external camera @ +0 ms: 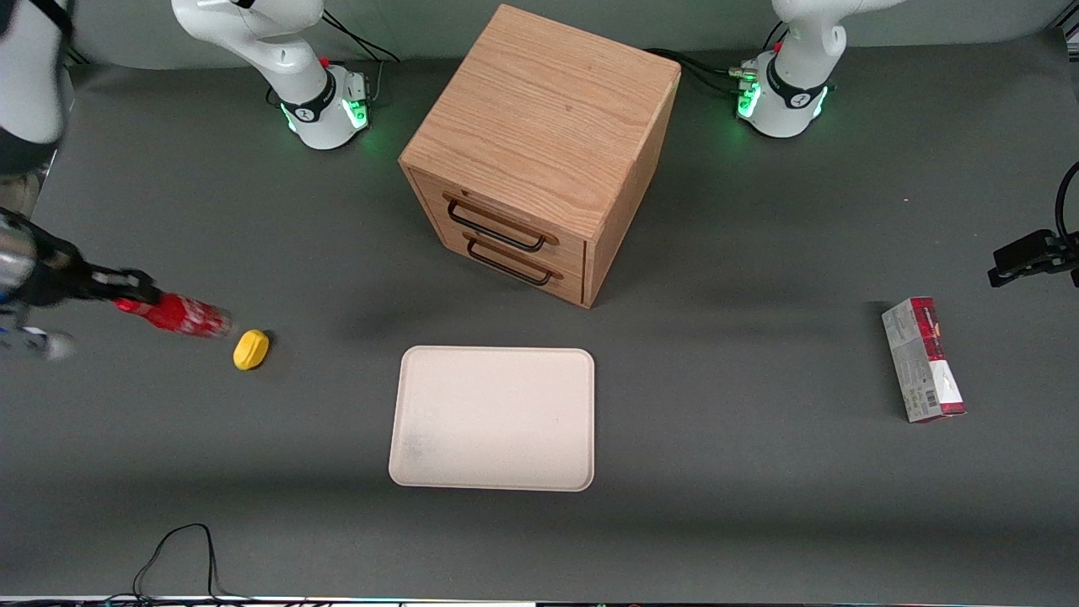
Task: Place coke bottle on tray
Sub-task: 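Carry the held bottle over to the white tray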
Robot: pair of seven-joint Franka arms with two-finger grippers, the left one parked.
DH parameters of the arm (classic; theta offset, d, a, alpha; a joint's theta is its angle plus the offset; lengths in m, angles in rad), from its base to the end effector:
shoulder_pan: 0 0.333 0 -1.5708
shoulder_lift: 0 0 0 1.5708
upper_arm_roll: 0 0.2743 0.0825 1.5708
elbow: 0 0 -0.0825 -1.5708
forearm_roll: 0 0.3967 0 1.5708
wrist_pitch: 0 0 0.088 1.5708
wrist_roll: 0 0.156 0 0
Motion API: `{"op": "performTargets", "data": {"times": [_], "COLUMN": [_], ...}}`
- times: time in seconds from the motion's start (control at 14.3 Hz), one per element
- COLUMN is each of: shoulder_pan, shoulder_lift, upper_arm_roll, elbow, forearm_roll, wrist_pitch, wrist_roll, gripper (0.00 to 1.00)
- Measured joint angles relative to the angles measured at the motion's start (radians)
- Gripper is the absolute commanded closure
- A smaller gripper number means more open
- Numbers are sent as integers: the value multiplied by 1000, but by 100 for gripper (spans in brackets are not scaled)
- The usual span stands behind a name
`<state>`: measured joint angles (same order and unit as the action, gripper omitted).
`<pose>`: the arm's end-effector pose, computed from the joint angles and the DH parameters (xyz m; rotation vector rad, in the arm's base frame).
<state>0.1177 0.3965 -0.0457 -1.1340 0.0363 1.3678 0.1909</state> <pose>0.6341 0.0569 0.4846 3.1229 -0.1756 -0.2560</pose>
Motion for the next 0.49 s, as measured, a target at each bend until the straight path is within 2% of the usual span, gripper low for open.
{"op": "performTargets", "data": {"times": [0.21, 0.35, 0.49], "shoulder_pan": [8, 47, 100], "shoulder_lift": [150, 223, 290], "upper_arm_roll": [127, 149, 150], "elbow": [114, 137, 143], "forearm_roll": [1, -10, -50], "wrist_pitch": [73, 170, 263], "wrist_roll": [219, 315, 406], "gripper": [100, 100, 100]}}
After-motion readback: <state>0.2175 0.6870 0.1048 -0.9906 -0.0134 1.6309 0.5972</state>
